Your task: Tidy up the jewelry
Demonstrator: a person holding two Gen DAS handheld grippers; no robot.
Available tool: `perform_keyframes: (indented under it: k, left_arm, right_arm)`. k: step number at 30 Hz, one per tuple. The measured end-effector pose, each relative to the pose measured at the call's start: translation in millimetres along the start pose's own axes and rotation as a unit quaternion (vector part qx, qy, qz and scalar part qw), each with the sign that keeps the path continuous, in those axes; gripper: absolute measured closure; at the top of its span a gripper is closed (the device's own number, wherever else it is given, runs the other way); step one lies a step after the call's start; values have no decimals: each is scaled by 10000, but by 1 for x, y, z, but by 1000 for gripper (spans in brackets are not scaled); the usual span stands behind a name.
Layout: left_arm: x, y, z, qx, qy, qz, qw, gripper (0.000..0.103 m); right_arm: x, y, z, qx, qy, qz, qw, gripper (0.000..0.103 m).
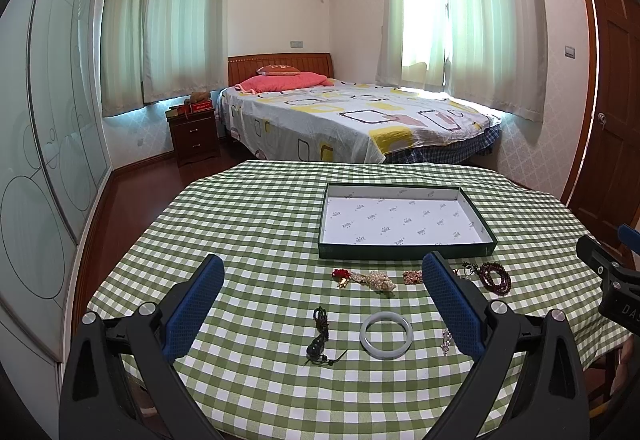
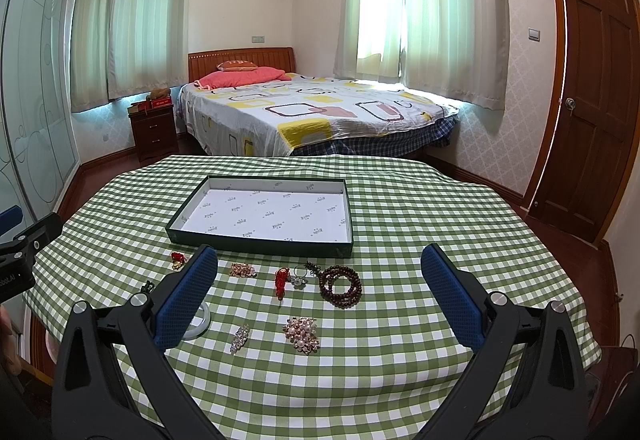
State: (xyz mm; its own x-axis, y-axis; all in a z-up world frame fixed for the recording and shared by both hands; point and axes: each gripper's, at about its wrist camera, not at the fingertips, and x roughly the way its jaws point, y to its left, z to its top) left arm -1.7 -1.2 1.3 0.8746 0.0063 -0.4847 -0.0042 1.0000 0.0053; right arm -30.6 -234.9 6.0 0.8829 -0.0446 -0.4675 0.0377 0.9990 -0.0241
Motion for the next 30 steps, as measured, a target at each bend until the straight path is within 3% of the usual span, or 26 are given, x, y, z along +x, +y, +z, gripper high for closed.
perform_keyframes:
  k: [10, 17, 25, 30]
  left_arm:
    - [10, 2, -4, 37, 124, -77, 9999, 7]
    - [45, 7, -23, -64, 748, -250, 9969, 7]
    - [103, 24, -61, -335, 1621, -171, 9861, 7]
    - [136, 27, -79, -353, 1949, -90, 9801, 7]
  right_arm:
    - [4, 0, 1, 16, 48, 115, 9999, 4]
    - [32, 5, -18, -7, 240, 300, 9993, 4]
    - [83, -1, -52, 102, 934, 365, 9949, 4]
    - [108, -2, -68, 134, 1332, 424, 9901, 4]
